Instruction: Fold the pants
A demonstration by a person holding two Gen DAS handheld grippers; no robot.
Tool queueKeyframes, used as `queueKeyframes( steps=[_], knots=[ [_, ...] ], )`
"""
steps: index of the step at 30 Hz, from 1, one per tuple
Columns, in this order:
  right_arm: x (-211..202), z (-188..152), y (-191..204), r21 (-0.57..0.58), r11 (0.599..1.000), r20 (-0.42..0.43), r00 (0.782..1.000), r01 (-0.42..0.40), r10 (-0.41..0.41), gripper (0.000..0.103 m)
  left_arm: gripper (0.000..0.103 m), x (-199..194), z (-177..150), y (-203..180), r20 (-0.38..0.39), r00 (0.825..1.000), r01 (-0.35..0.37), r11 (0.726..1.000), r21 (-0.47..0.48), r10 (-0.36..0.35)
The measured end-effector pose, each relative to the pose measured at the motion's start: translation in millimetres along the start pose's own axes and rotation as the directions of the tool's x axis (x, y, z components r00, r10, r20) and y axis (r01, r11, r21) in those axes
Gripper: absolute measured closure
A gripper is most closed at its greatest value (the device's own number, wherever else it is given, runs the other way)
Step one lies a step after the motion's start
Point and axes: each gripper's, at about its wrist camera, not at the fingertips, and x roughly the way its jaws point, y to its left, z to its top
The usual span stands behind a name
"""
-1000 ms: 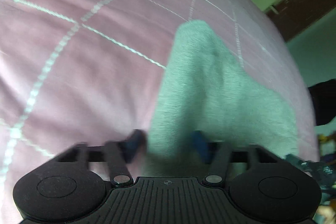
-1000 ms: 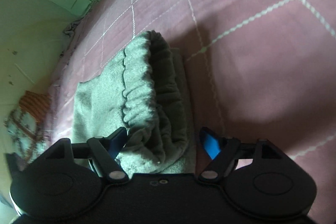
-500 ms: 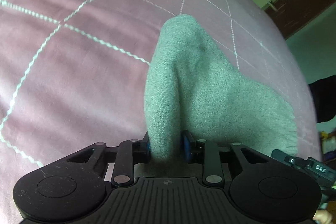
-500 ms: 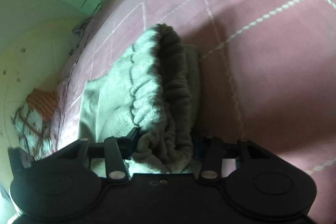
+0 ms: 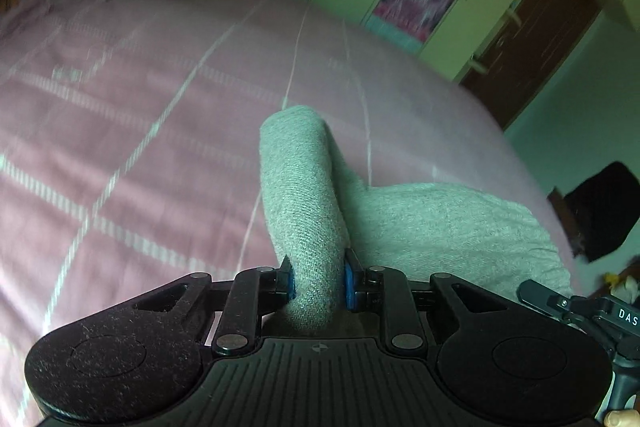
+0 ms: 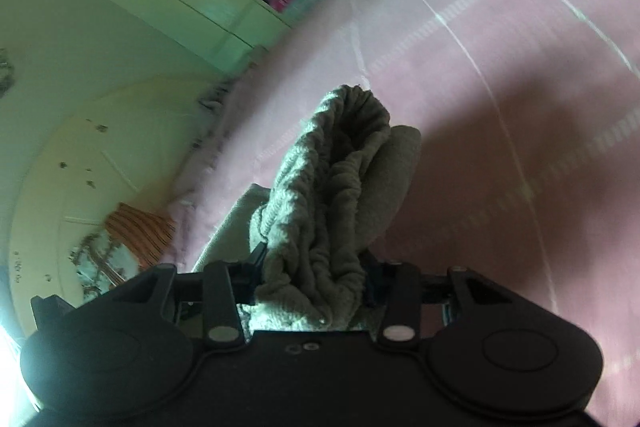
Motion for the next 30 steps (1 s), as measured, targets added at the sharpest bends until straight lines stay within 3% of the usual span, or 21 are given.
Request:
queueKeyframes(
  steps=[8, 11, 19, 22, 23, 24, 26, 30],
  knots=[
    [14, 65, 23, -0.042, 0.998, 0.065, 0.997, -0.046, 0.049, 0.06, 0.081, 24, 67, -19, 0.077, 0.996, -0.036, 0.999, 0.032, 0.034],
    [33, 78, 23, -0.052, 0.998, 0.069, 0.997, -0.03, 0.034, 0.06, 0.081, 50, 78, -20, 0.065, 0.996, -0.071, 0.996, 0.052, 0.068],
    [67, 83, -16, -0.04, 0.996, 0.036, 0.996, 0.077, -0.076, 0.06, 0.081, 110, 58, -24, -0.018, 0.987, -0.156, 0.982, 0.103, 0.158],
    [81, 77, -34, -0.034, 0.991, 0.004, 0.992, 0.126, -0.126, 0.06, 0.078, 131, 38, -20, -0.06, 0.972, -0.215, 0.966, 0.147, 0.225],
    [85, 73, -40, -0.029, 0.99, -0.009, 0.99, 0.141, -0.141, 0.058, 0.07, 137, 29, -18, -0.069, 0.963, -0.245, 0.955, 0.168, 0.26],
    [88, 69, -48, -0.028, 0.986, -0.028, 0.986, 0.164, -0.164, 0.057, 0.054, 143, 21, -16, -0.075, 0.952, -0.278, 0.942, 0.186, 0.296],
    [95, 59, -64, -0.018, 0.974, -0.061, 0.972, 0.224, -0.225, 0.047, 0.043, 144, 10, -15, -0.065, 0.94, -0.316, 0.925, 0.209, 0.336],
    [88, 46, -74, 0.002, 0.966, -0.052, 0.965, 0.258, -0.258, 0.04, 0.042, 127, 13, -20, -0.024, 0.933, -0.344, 0.907, 0.244, 0.36]
  ],
)
